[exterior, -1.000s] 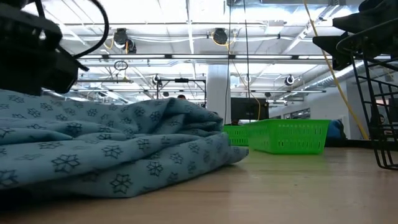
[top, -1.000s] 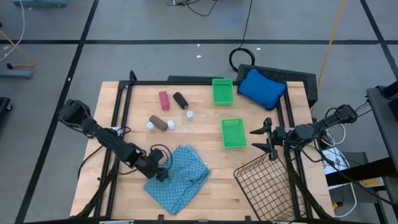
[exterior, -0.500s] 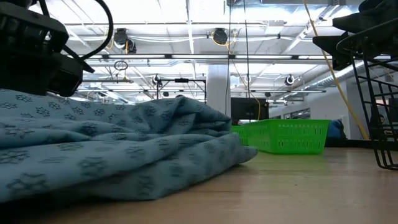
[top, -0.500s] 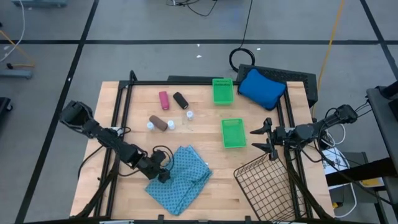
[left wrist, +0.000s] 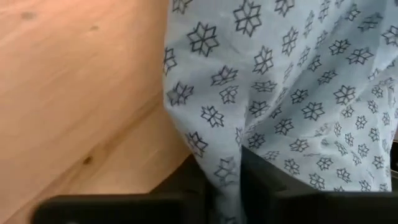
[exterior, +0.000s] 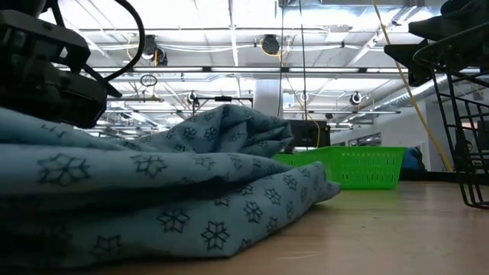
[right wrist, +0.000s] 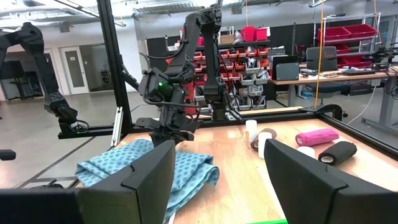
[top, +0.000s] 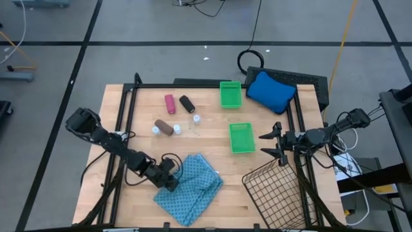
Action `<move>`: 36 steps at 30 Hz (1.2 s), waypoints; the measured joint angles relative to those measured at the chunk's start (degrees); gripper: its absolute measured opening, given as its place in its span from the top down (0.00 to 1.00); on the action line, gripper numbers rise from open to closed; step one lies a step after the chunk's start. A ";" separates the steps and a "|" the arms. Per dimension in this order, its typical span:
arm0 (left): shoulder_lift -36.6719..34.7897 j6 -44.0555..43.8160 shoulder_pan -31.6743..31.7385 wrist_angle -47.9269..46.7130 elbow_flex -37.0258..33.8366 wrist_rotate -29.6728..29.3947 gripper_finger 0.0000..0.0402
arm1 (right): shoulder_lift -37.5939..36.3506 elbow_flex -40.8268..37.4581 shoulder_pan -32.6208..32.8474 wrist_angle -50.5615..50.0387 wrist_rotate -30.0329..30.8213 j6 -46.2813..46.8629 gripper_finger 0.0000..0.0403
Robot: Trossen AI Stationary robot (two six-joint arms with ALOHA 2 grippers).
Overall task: Pick & Place Medicine items
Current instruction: Put the blue gown into the wire basket
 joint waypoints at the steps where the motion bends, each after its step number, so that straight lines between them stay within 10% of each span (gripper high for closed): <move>1: 0.01 0.72 -0.03 0.46 -0.07 -0.93 0.94 | -0.02 0.00 0.00 0.00 0.00 0.01 0.41; 10: -7.51 14.66 0.08 1.99 3.32 -13.85 0.95 | 0.00 0.00 0.00 -0.03 0.00 0.01 0.41; 25: -17.73 44.99 -1.61 -23.12 24.61 -26.03 0.95 | -0.02 0.00 -0.01 0.00 0.00 0.01 0.41; 36: -17.76 66.37 -0.44 -27.62 37.14 -15.32 0.95 | -0.02 0.00 0.00 0.04 0.00 0.01 0.41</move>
